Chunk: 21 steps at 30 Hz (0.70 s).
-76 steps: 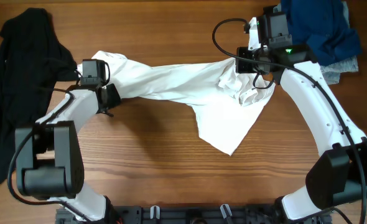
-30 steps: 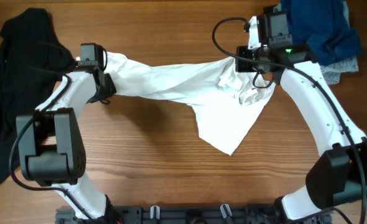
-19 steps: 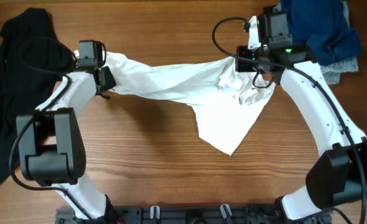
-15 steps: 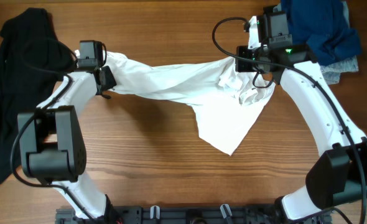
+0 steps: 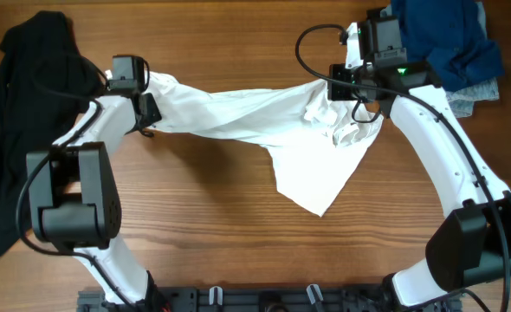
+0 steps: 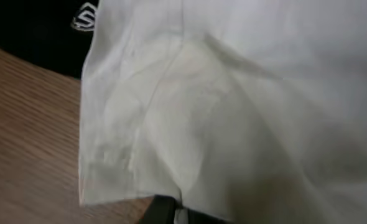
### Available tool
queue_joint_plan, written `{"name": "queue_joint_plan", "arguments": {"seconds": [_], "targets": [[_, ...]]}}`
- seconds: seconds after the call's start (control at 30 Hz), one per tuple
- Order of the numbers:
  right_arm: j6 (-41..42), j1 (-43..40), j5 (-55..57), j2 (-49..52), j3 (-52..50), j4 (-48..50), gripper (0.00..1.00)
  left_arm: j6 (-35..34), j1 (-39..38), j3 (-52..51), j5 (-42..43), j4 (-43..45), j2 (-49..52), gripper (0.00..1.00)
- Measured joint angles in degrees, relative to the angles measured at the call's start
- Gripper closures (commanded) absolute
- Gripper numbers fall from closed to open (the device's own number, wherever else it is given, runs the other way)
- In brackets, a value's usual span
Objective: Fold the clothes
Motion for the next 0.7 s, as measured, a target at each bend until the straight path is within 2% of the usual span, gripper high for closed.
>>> {"name": "queue_joint_plan", "arguments": {"seconds": [0.53, 0.7], "targets": [[0.0, 0.0, -0.5, -0.1, 0.0, -2.6, 0.96, 0.0, 0.3, 3.7, -1.8, -3.0, -25.6, 0.96], [0.0, -1.5, -0.8, -4.9, 0.5, -6.8, 0.96, 0.0, 2.0, 5.8, -2.0, -3.1, -33.1, 0.96]]}}
